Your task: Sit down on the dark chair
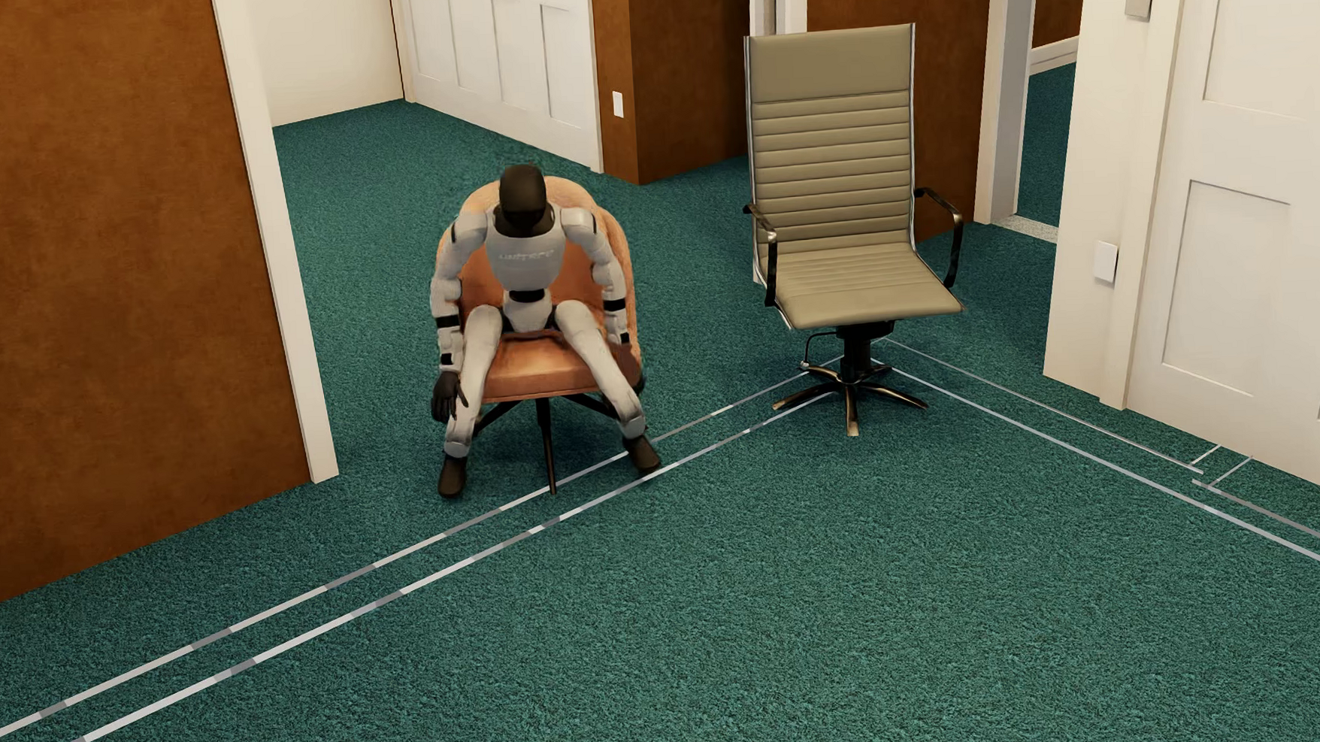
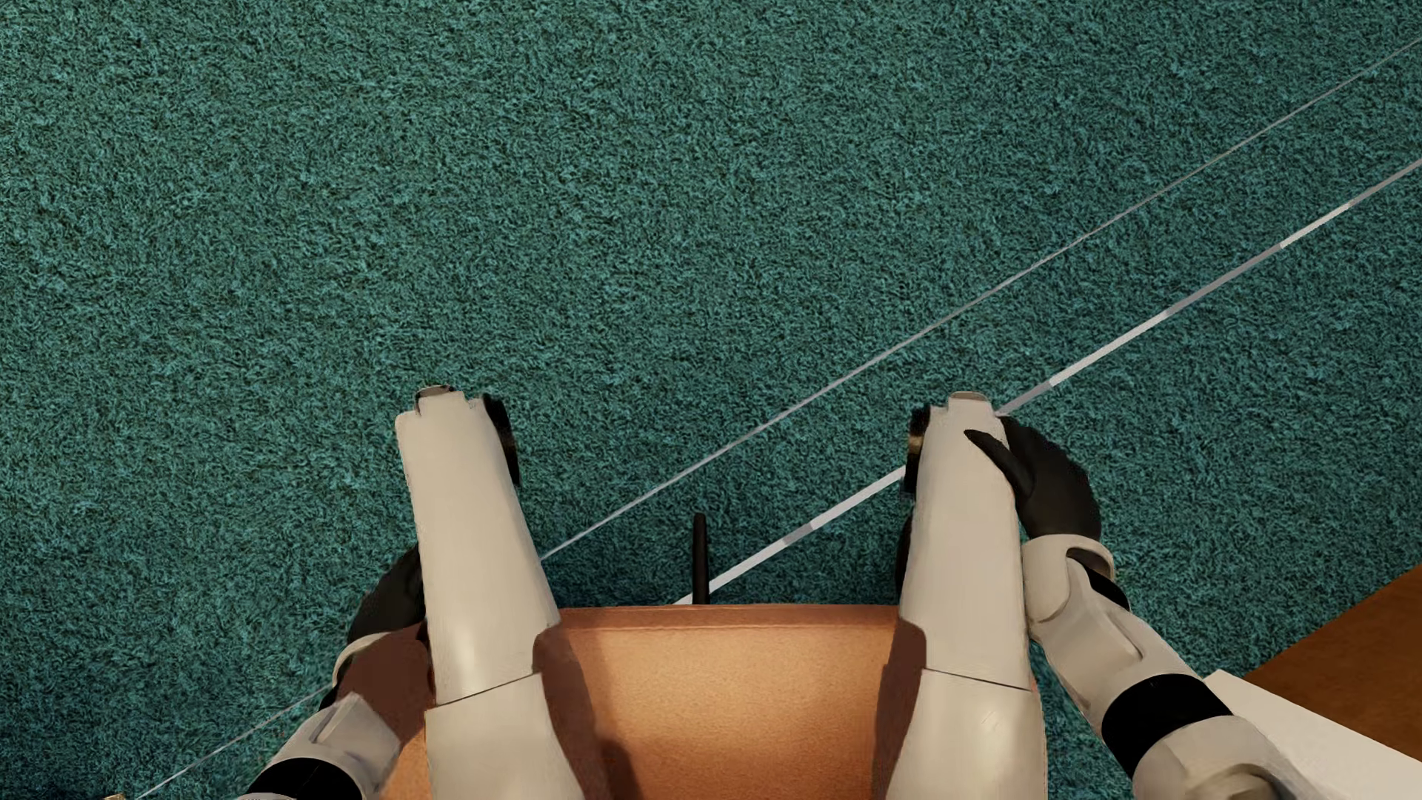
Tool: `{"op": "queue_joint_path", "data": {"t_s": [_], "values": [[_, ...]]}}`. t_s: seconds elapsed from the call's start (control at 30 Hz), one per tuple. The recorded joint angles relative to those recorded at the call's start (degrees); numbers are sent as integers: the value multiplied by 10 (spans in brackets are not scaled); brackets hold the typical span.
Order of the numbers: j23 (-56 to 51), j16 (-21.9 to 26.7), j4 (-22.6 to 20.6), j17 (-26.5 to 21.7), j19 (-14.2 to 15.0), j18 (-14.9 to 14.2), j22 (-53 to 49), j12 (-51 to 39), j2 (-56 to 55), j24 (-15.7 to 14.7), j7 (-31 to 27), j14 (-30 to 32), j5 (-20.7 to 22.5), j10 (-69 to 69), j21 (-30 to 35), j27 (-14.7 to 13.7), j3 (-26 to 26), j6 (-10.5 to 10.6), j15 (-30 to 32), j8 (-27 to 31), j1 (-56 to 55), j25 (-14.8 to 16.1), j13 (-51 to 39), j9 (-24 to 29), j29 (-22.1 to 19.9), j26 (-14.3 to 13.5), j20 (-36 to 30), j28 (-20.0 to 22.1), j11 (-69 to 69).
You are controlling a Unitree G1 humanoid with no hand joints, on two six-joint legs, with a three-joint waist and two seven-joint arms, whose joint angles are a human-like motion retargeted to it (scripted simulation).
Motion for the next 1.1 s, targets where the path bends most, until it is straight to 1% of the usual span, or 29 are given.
{"op": "queue_joint_path", "data": {"t_s": [0.03,0.1,0.13,0.17,0.2,0.23,0.27,0.3,0.33,0.37,0.4,0.43,0.5,0.57,0.6,0.63,0.67,0.7,0.73,0.77,0.8,0.83,0.87,0.9,0.97,1.0,1.03,1.07,1.1], "values": [[6,-1,0,-8,3,-3,-6,-3,-2,4,-2,1,-7,18,13,8,-1,-1,-1,3,1,12,-11,12,-27,1,-2,12,25],[33,-17,10,-6,12,-14,10,-12,18,17,15,20,-16,14,23,20,4,-3,16,9,33,28,-26,43,-40,6,-11,15,33],[41,-21,14,3,28,-21,22,-5,23,7,20,29,-27,12,24,20,2,-3,29,11,43,41,-27,43,-37,15,-17,18,38],[51,-22,13,6,33,-23,21,-1,34,7,23,34,-40,15,27,22,3,3,33,10,53,45,-20,41,-44,12,-16,2,44],[57,-21,12,12,34,-23,25,11,44,23,28,31,-52,20,21,34,3,0,32,10,71,36,-8,33,-40,17,-16,-24,57],[61,-17,19,17,30,-27,22,16,53,25,32,19,-52,28,22,34,4,-6,21,11,89,36,0,29,-44,0,-18,-31,69],[68,-19,22,24,19,-26,27,22,70,40,36,10,-50,32,22,27,5,-5,5,7,103,44,7,23,-37,8,-18,-42,71],[86,-26,22,37,11,-29,41,24,81,33,37,5,-50,36,21,34,3,-7,-10,8,114,52,6,16,-45,9,-18,-41,74],[103,-43,26,47,5,-32,65,21,85,9,40,3,-45,36,23,33,2,-7,-17,8,120,63,3,10,-46,16,-9,-38,76],[122,-53,28,60,6,-35,85,17,89,-2,44,2,-44,33,23,37,-1,-7,-24,9,127,67,-4,10,-49,11,-1,-25,76],[131,-58,29,65,3,-40,95,18,91,-2,43,2,-46,33,19,39,-1,-4,-28,6,125,69,-1,3,-50,21,-4,-28,75],[140,-60,31,71,6,-42,107,12,92,-3,49,2,-47,33,15,39,-1,-4,-25,6,130,73,-7,6,-47,21,0,-18,75],[141,-58,37,77,13,-42,115,8,96,-3,51,5,-49,31,14,46,1,1,-22,3,138,79,-2,10,-58,24,-2,-28,79],[151,-58,41,77,19,-46,107,12,101,-1,50,6,-47,32,14,65,1,5,-16,2,145,90,-8,13,-55,30,2,-21,82],[146,-61,41,71,12,-43,109,9,105,0,51,5,-47,33,20,46,2,11,-19,2,148,85,-6,17,-57,21,6,-23,84],[148,-64,43,66,-4,-49,111,7,104,2,53,6,-44,33,22,44,2,10,-18,-1,149,80,-8,20,-53,21,12,-23,74],[149,-64,42,64,4,-45,108,7,96,3,53,5,-42,34,20,49,0,12,-17,-1,146,82,-10,20,-46,27,15,-23,75],[148,-62,42,63,2,-45,107,6,87,14,53,3,-36,34,20,43,-1,13,-3,-1,146,74,-14,28,-49,29,15,-29,80],[151,-58,39,65,19,-40,108,-2,80,11,52,1,-37,32,14,39,-3,16,-11,0,142,77,-23,36,-53,16,13,-26,88],[145,-57,35,60,21,-30,102,-8,66,7,49,-4,-32,32,20,30,-4,18,-9,-3,132,78,-24,40,-50,9,10,-20,90],[144,-57,33,54,32,-30,105,-13,56,15,48,-4,-31,33,14,31,-1,19,-1,-5,123,80,-20,43,-37,14,11,-37,84],[150,-53,29,53,40,-30,98,-18,45,8,42,-5,-28,32,9,42,-2,18,2,-9,106,81,-20,40,-39,7,9,-32,72],[159,-51,24,47,18,-34,100,-26,34,5,37,-5,-24,30,8,28,-1,16,-7,-10,86,82,-18,34,-37,-3,8,-32,61],[165,-48,14,47,21,-29,101,-31,5,6,39,-4,-28,20,5,29,-4,9,0,0,71,87,-9,22,-43,-4,8,-37,60],[201,-44,4,48,-2,-19,108,-37,-7,-5,51,-7,-18,-15,-2,34,-3,4,1,-4,70,101,13,-7,-29,-7,5,-41,27],[222,-38,0,54,-6,-14,119,-31,2,21,55,-3,-18,-42,-7,28,-3,2,0,-8,80,99,30,-29,-22,10,-2,-49,3],[245,-33,-3,59,-22,-7,129,-28,23,32,67,0,-15,-74,-11,28,-4,-2,-1,-19,105,91,48,-47,-12,13,-7,-55,-30],[253,-30,-12,65,-32,2,134,-27,55,28,80,10,-12,-120,-14,29,-5,-8,-1,-24,142,93,65,-62,-4,13,-10,-63,-71],[263,-28,-16,69,-46,11,135,-20,87,27,98,21,-6,-171,-19,37,-5,-12,6,-35,179,79,87,-82,13,15,-12,-73,-117]]}}
